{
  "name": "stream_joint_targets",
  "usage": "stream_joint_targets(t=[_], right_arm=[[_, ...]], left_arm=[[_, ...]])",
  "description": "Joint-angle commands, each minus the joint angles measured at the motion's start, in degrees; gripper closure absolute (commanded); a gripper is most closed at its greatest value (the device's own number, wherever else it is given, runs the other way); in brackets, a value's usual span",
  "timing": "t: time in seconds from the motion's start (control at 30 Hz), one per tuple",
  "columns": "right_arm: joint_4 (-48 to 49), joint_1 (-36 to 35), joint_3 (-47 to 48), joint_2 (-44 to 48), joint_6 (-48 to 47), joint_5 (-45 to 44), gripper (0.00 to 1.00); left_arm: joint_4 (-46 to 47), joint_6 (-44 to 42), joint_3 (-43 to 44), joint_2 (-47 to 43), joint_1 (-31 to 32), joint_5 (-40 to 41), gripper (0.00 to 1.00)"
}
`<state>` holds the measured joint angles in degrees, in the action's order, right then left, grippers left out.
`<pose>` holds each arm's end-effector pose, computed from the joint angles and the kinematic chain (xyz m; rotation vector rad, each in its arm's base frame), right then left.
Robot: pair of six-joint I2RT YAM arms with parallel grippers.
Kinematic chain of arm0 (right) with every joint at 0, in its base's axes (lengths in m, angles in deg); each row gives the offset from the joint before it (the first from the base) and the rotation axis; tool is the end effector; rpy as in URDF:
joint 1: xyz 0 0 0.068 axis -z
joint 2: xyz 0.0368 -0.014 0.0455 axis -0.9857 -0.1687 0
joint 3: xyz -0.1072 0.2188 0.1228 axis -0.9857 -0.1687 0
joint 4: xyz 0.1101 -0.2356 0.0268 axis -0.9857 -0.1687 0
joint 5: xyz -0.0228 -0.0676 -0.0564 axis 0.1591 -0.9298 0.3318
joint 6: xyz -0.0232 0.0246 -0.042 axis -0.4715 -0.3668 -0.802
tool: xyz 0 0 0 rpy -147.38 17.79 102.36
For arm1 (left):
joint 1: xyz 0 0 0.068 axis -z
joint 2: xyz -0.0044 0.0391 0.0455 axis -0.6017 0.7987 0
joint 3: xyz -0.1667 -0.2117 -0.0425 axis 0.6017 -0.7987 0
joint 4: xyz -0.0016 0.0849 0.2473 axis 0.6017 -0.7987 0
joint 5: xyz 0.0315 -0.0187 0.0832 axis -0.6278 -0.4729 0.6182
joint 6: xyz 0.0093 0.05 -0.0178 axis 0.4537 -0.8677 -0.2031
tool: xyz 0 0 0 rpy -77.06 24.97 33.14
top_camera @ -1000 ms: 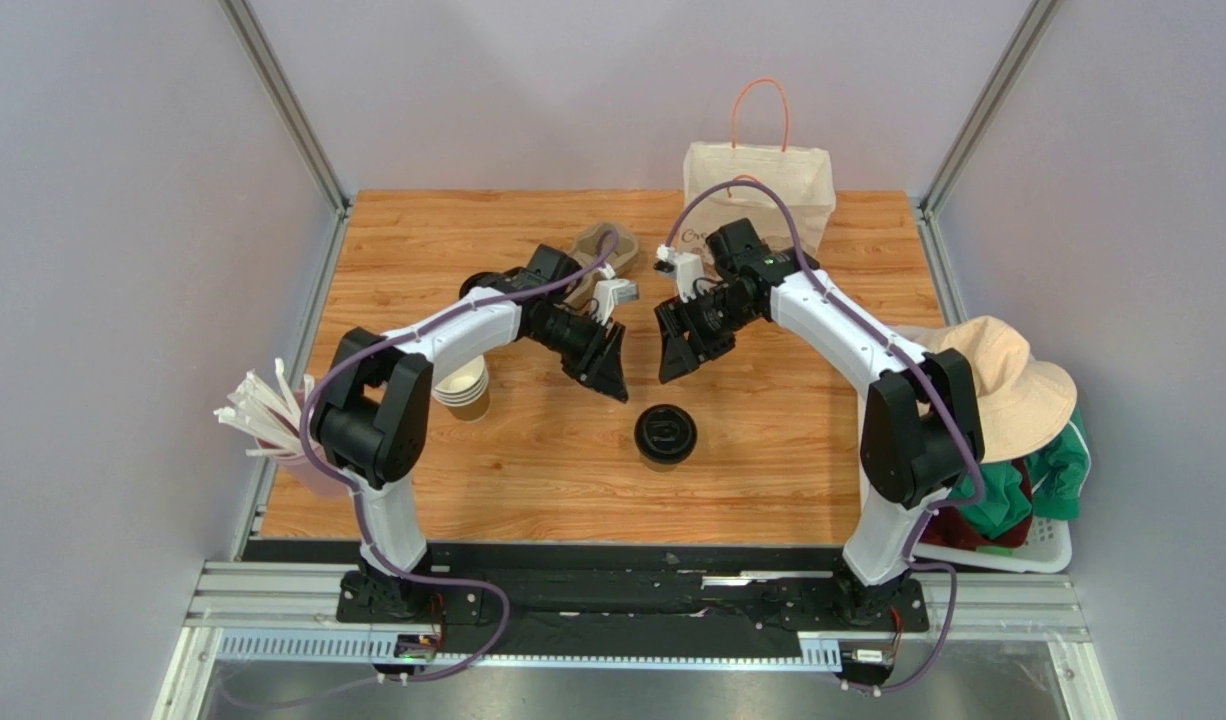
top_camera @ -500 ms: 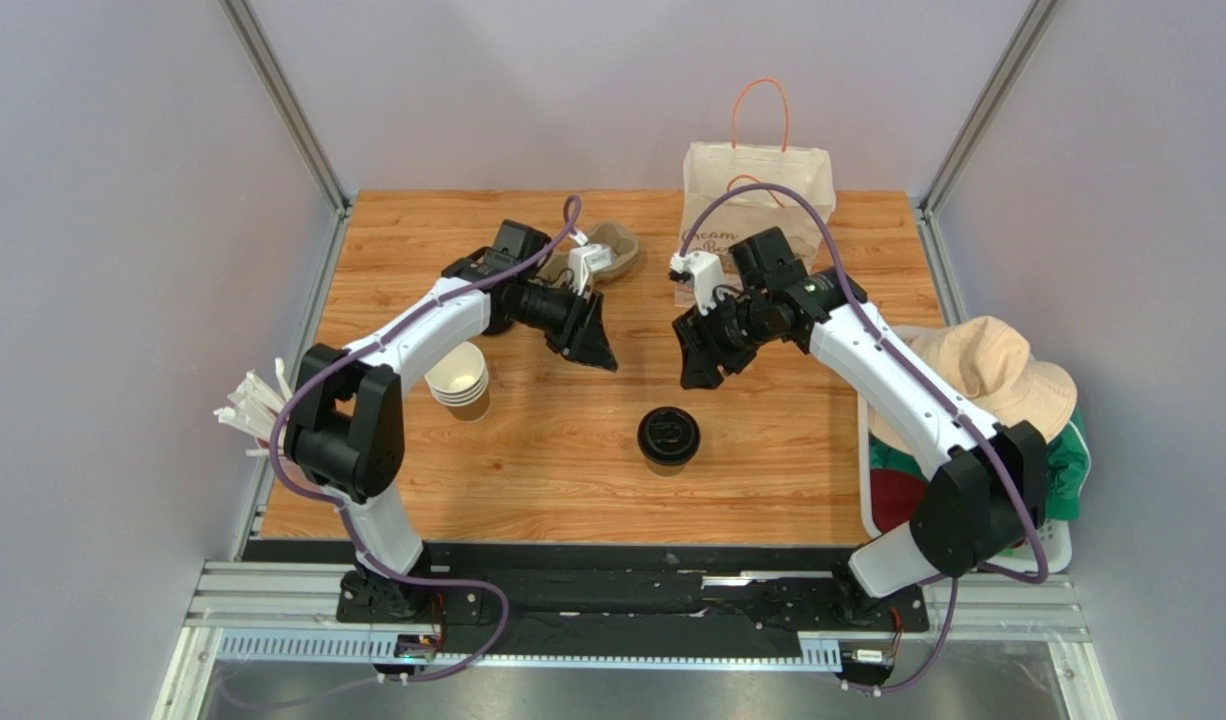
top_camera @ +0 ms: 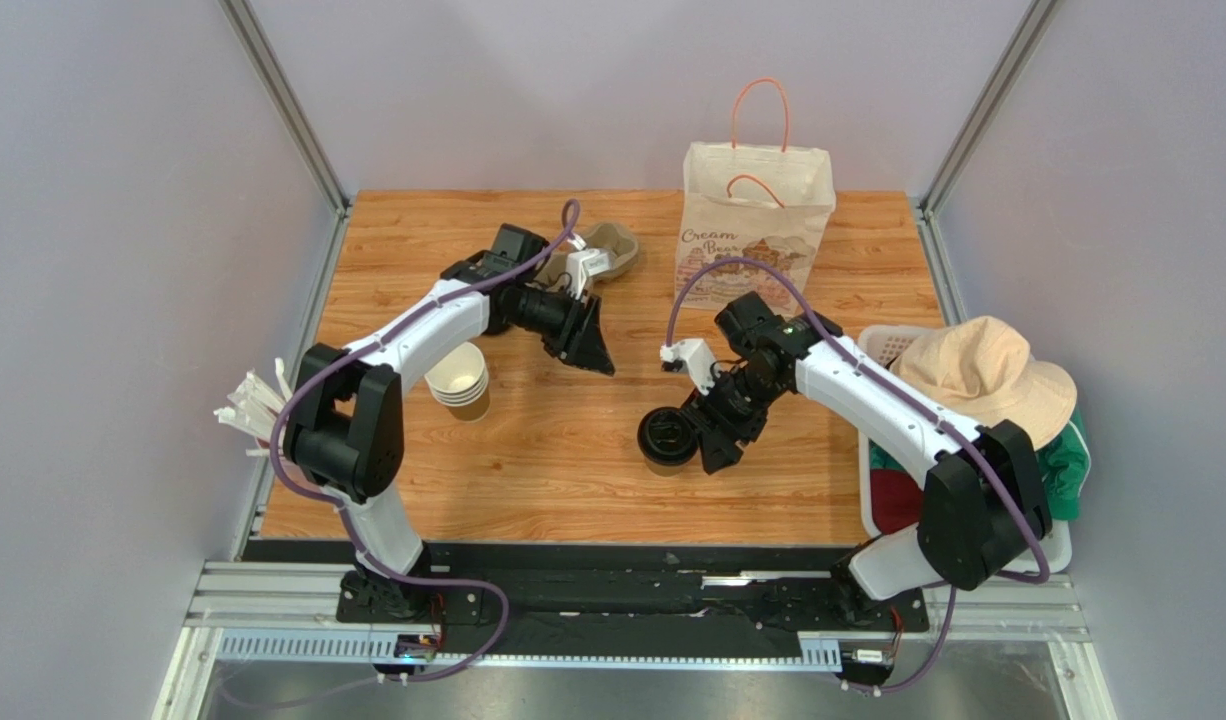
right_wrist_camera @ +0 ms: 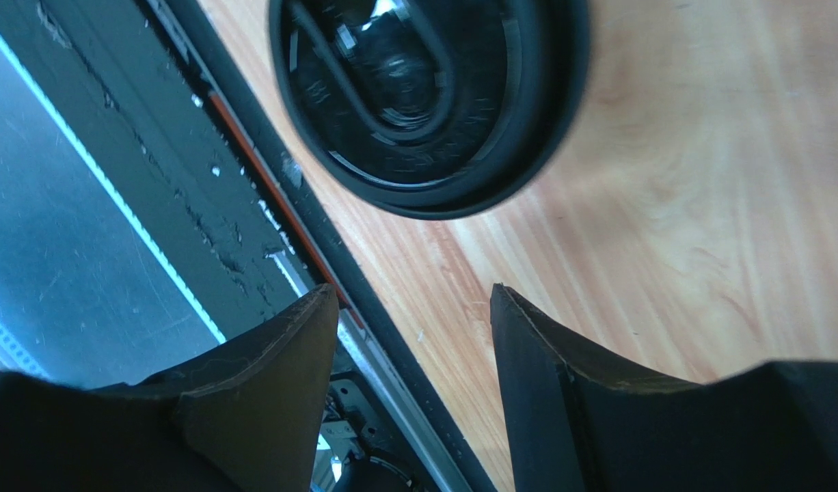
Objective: Pack the takeout coffee
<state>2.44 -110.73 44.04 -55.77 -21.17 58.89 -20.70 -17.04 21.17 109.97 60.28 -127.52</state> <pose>0.2155 0.1456 0.2470 -1.3891 2.5572 0.7146 0.3273 -0.1716 0.2475 0.9043 2.2975 -1.3092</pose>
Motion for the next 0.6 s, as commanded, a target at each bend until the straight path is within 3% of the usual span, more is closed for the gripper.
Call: stream_joint_targets(t=[0.0,0.57], right_arm=[[3.05,-2.26,-1.25,-0.45,-1.52,1.54,0.39],[13.25,-4.11,7.44,-10.82,3.40,-6.54,0.32]], left_arm=[[-0.80,-1.94,-0.37,-3.58,-3.07,-1.65,0.48],[-1.68,-1.59,3.49,-11.40,-12.47,-1.65,0.33]])
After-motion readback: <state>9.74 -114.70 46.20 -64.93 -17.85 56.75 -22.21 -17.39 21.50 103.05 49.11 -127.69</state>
